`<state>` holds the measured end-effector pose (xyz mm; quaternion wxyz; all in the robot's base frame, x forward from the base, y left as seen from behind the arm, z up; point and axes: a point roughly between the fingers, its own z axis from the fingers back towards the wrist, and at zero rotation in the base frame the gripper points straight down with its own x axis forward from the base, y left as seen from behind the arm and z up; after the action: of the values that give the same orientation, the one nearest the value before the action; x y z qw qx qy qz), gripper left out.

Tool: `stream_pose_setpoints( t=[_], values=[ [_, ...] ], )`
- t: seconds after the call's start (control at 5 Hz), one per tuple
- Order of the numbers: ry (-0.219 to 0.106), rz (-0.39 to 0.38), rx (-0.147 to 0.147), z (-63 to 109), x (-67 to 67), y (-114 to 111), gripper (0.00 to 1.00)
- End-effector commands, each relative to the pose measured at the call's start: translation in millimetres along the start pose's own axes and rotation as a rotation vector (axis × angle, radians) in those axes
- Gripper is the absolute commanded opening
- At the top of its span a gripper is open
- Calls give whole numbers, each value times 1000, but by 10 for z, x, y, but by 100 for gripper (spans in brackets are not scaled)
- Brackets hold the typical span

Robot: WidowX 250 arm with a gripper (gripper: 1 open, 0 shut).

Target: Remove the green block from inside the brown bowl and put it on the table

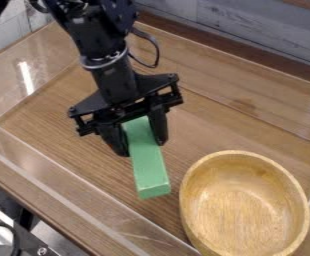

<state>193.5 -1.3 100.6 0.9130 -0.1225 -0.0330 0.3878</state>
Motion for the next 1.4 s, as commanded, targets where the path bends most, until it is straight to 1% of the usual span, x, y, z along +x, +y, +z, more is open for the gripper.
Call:
stream_pose_setpoints(
  t=[0.0,0.8,1.2],
  values=[
    [-41,-9,-19,59,76,-12,0],
    [-62,-50,-15,3,152,42,0],
    [-68,-67,-18,-7,172,53,0]
  ],
)
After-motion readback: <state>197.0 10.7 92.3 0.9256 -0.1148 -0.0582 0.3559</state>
